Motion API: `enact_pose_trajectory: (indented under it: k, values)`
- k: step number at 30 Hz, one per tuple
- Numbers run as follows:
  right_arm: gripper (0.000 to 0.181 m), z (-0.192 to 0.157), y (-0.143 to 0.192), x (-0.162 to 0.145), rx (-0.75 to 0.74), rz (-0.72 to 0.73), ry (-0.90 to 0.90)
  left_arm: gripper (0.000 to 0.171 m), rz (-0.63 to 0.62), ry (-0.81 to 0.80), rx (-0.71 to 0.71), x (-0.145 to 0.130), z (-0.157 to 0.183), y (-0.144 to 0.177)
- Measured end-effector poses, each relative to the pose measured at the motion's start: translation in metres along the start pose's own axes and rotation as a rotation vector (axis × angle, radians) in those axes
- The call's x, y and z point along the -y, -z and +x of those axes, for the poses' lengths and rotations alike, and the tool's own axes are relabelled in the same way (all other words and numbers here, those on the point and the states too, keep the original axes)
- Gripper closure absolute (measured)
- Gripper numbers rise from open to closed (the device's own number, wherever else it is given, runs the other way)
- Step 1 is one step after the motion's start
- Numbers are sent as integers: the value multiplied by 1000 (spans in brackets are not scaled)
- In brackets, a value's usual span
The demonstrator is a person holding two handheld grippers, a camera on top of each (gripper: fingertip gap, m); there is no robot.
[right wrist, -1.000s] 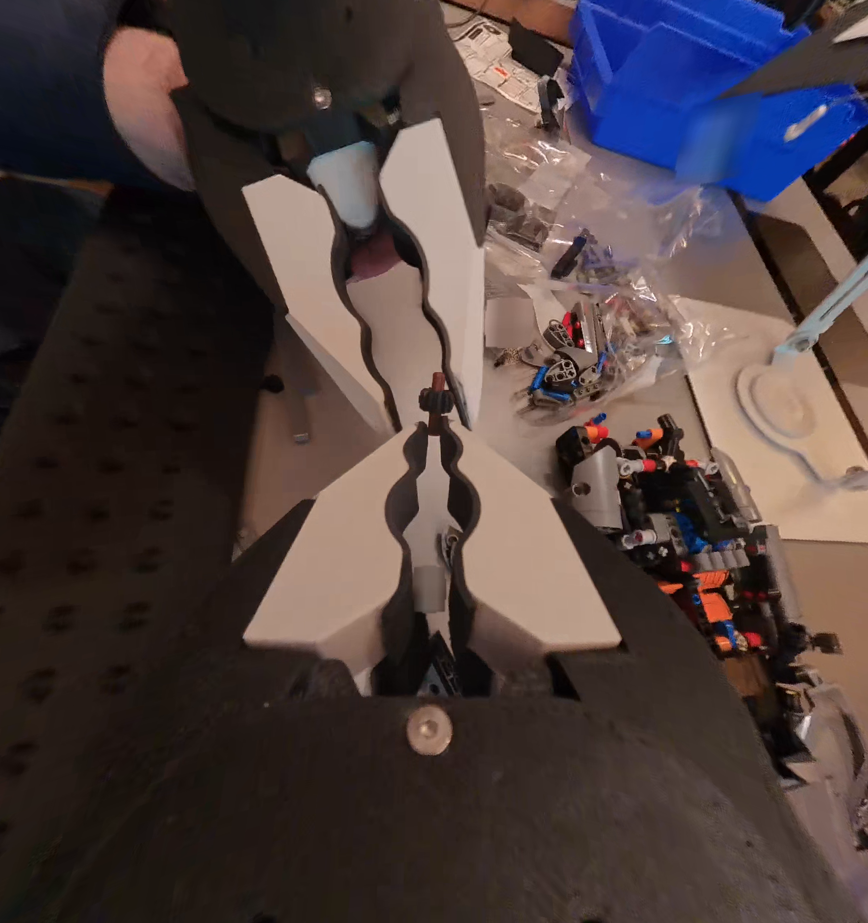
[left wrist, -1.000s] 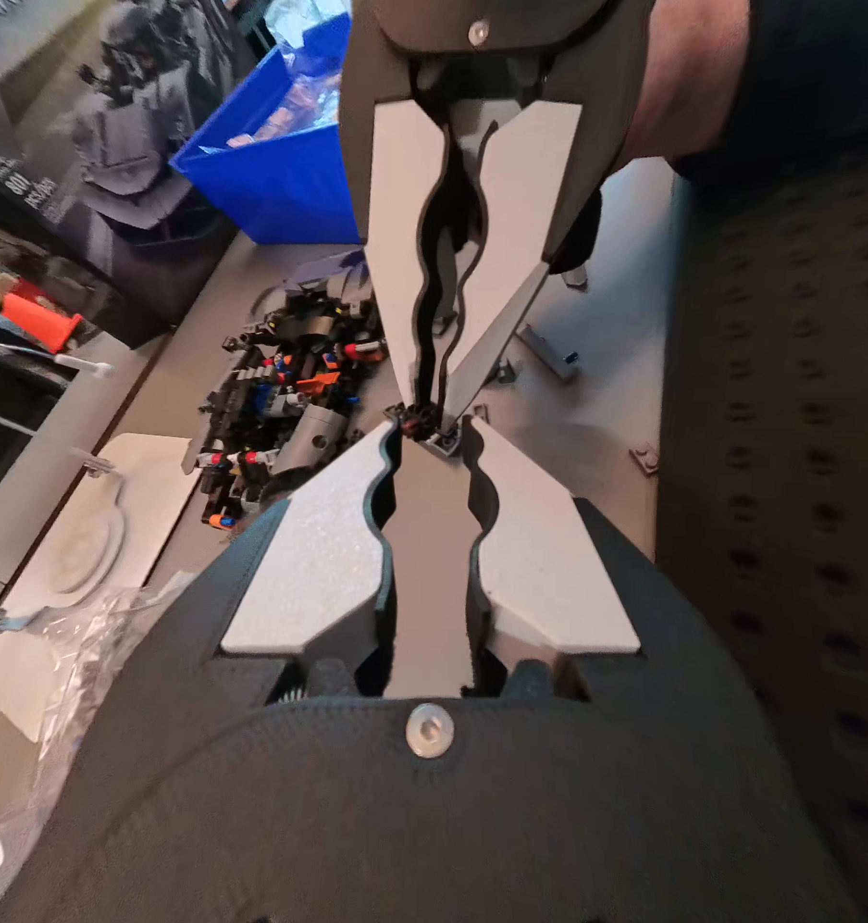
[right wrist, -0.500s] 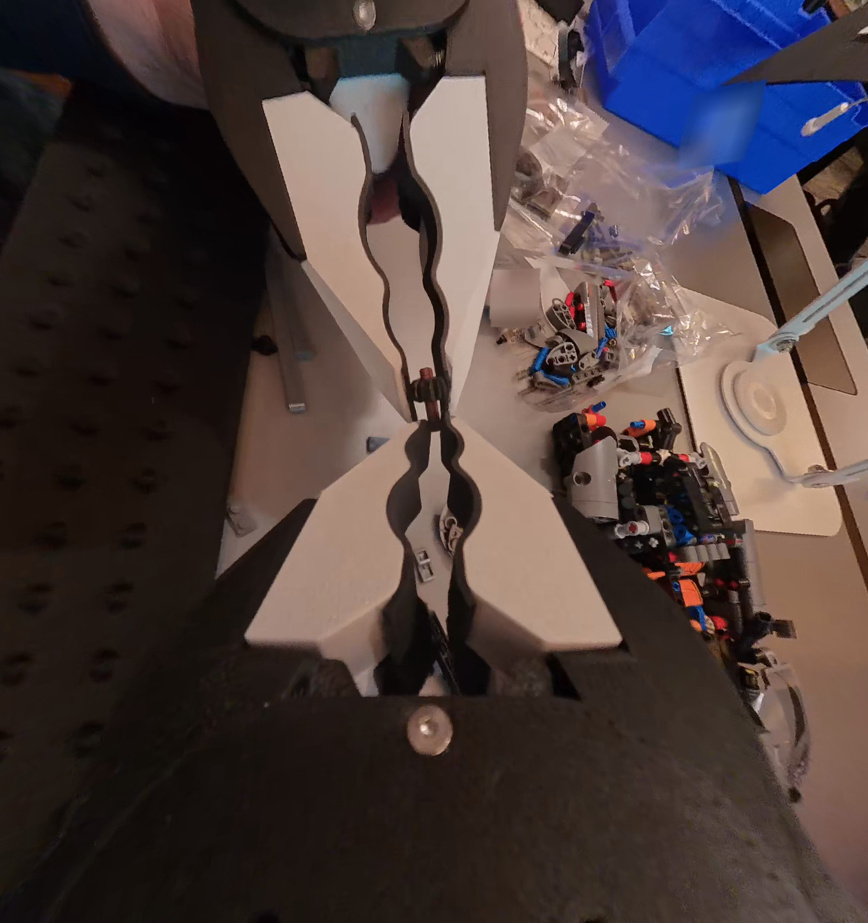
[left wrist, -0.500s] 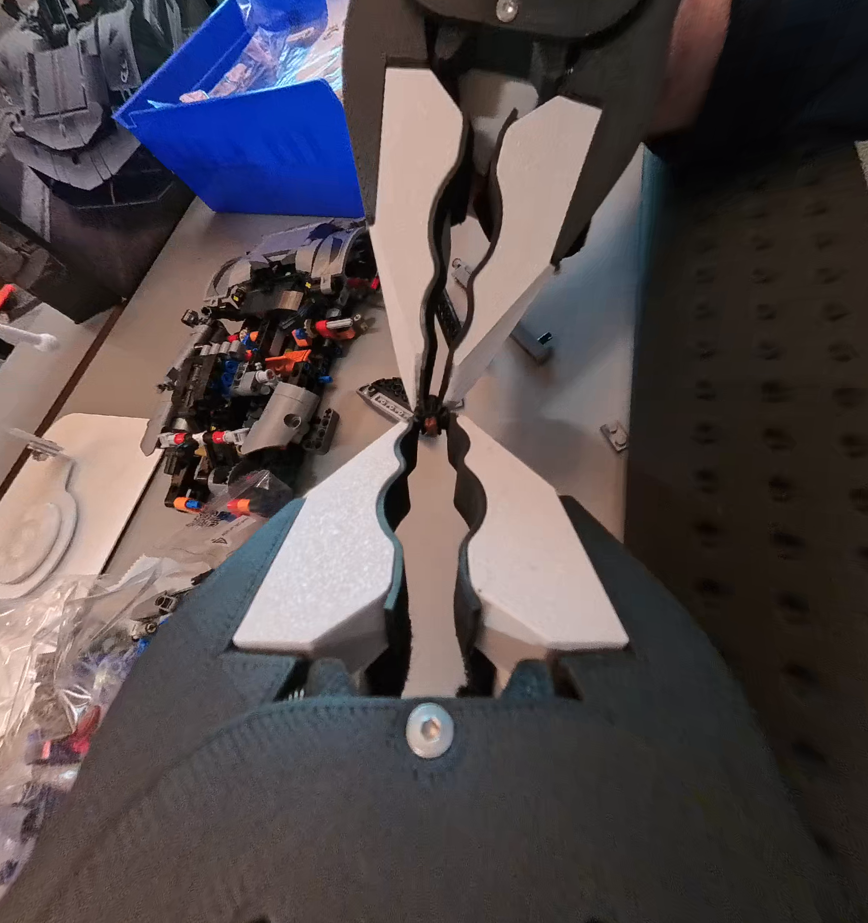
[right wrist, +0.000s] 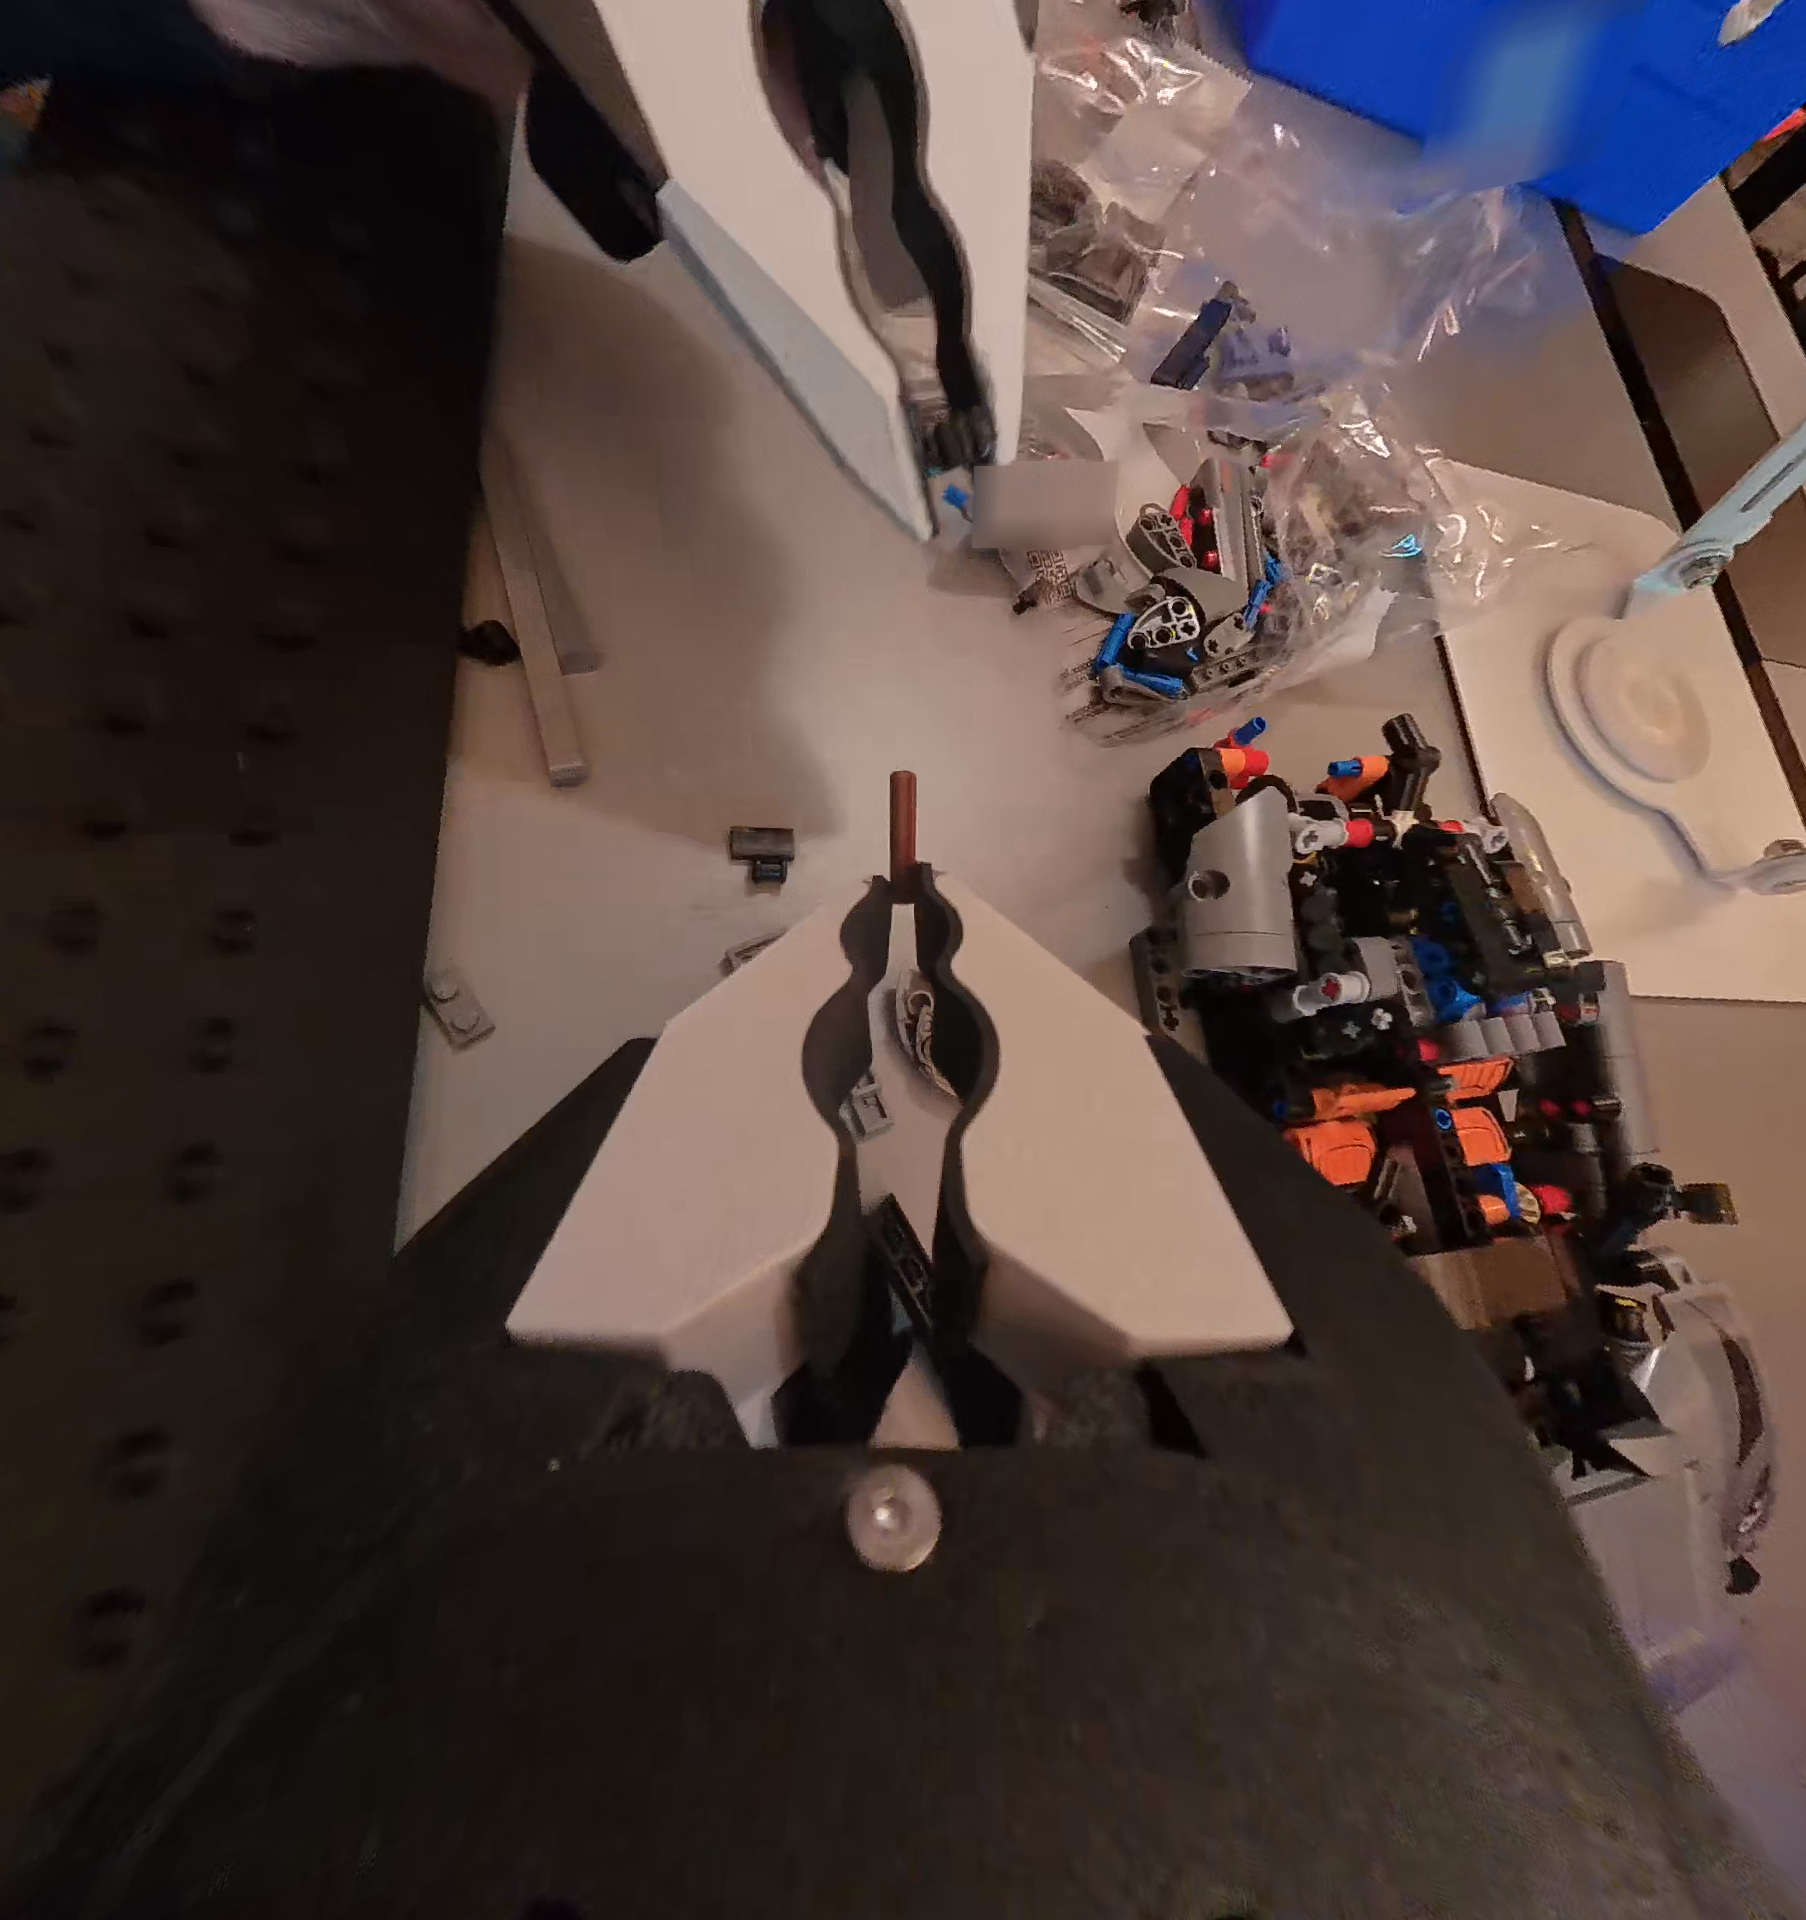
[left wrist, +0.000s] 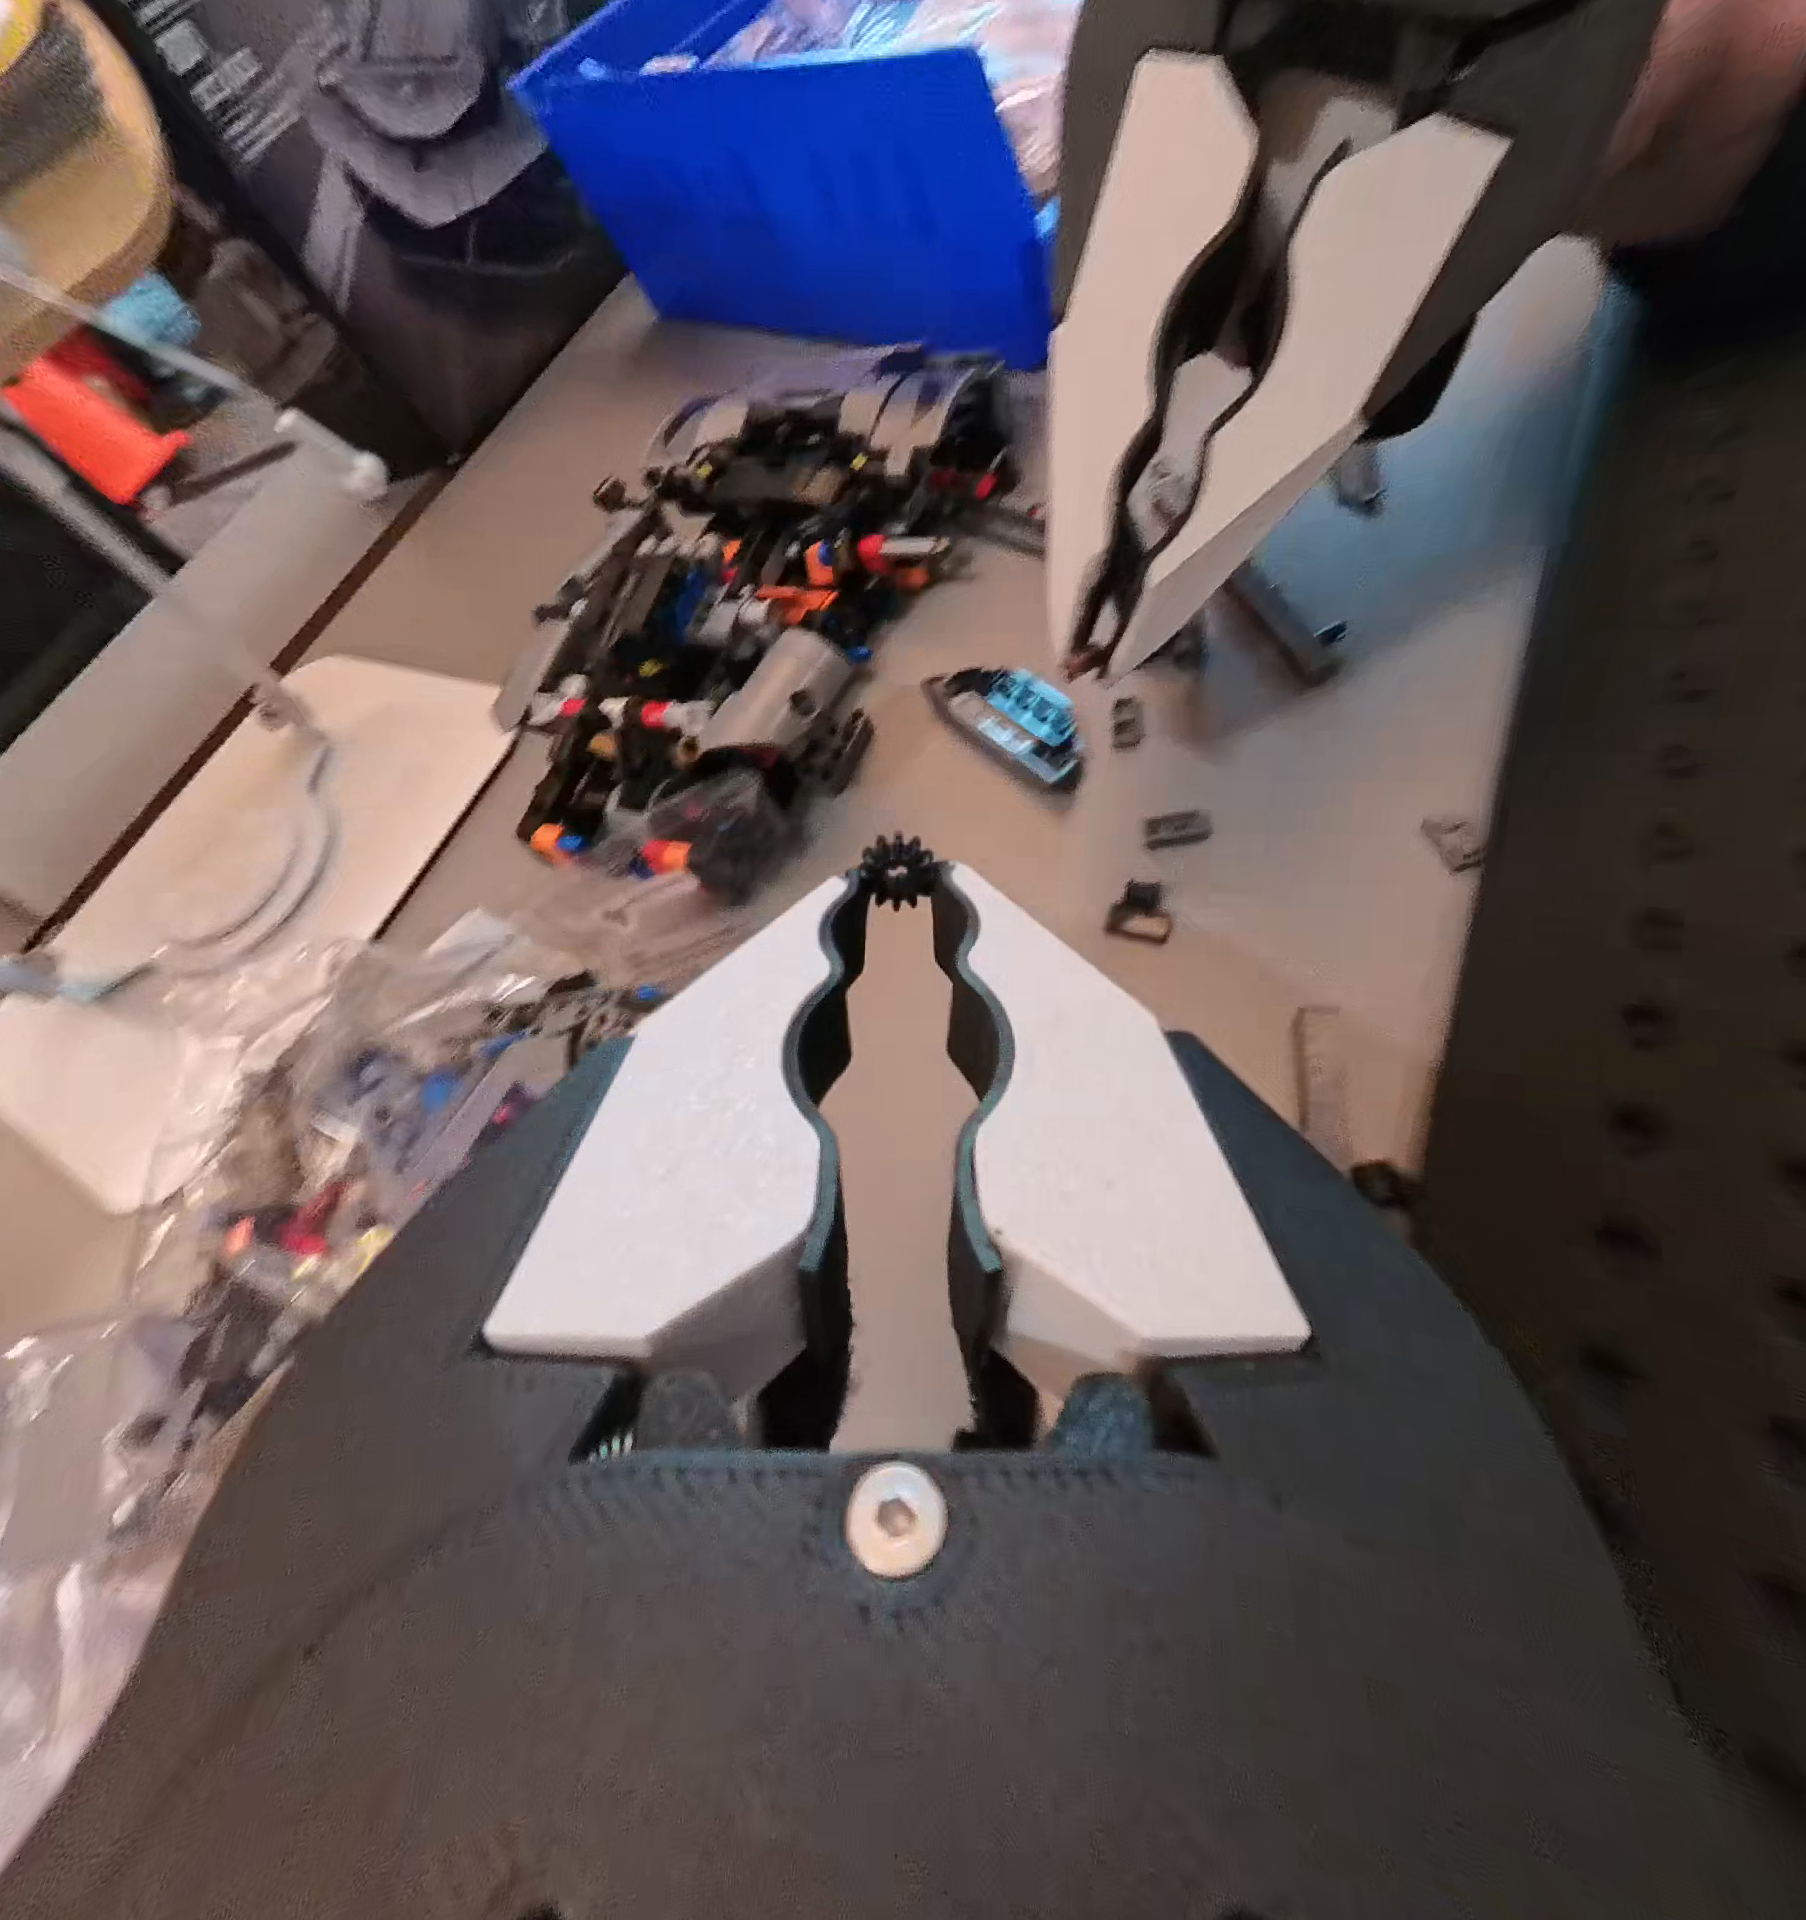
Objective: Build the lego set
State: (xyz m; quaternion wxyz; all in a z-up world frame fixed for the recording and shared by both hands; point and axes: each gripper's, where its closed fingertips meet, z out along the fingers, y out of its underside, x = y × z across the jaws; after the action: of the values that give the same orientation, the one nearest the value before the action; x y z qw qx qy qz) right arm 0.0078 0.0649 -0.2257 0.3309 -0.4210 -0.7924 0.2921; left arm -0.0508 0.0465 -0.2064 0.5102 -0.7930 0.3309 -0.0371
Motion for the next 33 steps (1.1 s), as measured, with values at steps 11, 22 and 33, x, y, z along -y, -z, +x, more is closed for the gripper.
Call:
enact_pose_trajectory:
  k: [11,22,33]
  values:
    - [178,-14,-2,8,46,20,32,161,-195,-51,158,-35,-33,20]
    - [178,-16,2,13,46,36,34,144,-455,-255,383,-42,-89,-13]
    - [178,-3,-20,33,69,91,-117,141,3,19,412,2,-112,45]
